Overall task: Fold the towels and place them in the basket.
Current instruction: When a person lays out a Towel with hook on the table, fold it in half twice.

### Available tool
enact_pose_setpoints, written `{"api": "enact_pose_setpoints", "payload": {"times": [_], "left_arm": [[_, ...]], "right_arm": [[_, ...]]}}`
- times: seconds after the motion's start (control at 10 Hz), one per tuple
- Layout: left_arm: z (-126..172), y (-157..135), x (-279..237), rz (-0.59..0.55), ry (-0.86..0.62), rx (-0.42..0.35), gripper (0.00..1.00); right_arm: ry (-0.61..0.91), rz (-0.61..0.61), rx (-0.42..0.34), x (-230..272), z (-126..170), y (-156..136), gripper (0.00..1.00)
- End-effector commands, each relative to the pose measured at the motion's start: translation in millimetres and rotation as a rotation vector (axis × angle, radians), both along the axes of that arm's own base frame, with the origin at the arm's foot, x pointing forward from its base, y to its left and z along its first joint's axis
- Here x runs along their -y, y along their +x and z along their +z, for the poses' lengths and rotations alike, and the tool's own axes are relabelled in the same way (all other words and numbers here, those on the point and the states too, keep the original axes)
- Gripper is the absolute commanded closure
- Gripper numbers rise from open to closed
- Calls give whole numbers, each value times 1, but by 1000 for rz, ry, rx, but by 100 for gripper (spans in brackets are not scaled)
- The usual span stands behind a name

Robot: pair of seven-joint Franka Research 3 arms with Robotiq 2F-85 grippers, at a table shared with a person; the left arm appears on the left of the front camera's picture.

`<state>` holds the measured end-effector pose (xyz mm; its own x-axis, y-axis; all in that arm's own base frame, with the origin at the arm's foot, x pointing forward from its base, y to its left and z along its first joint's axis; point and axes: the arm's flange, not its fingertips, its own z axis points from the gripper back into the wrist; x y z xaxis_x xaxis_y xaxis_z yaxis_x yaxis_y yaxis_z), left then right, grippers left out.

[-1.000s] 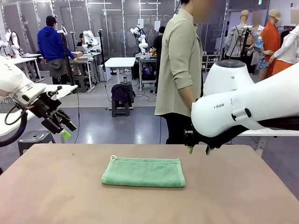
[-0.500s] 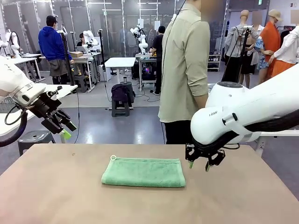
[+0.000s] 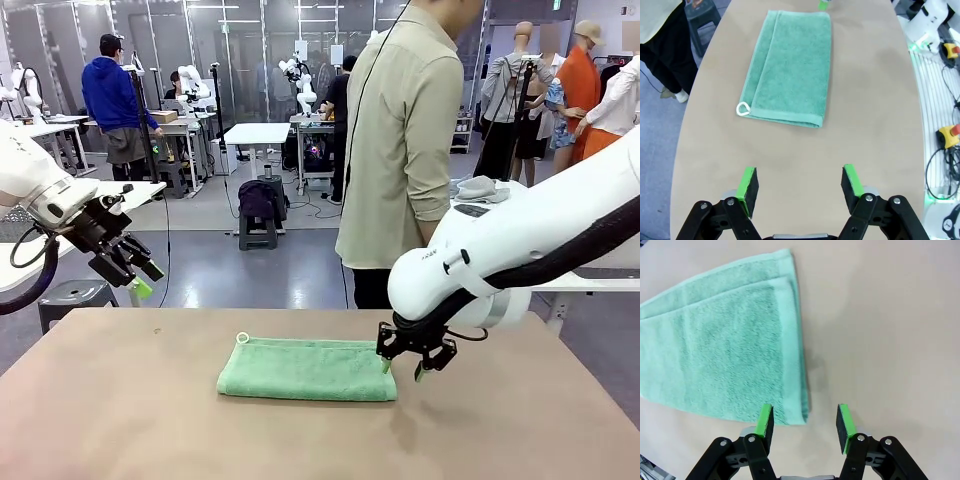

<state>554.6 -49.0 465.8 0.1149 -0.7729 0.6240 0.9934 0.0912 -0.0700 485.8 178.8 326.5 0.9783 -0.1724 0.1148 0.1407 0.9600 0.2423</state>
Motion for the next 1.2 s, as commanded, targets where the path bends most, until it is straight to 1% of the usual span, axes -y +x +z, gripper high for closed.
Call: {"api": "enact_pose_setpoints", "payload": {"times": [0.0,0.3,0.6,1.1], "left_arm": [[1,0,1,16,2,-5,16],[1,0,1,16,2,-5,16],[1,0,1,16,2,-5,16],[1,0,1,16,2,-5,16]], "right_arm": [[64,23,59,-1,-8,3,36],[68,75,112,-4,-18,11,36],[24,108,152,-9,-29,19,36],[0,102,133,-19,-36,30,36]]}}
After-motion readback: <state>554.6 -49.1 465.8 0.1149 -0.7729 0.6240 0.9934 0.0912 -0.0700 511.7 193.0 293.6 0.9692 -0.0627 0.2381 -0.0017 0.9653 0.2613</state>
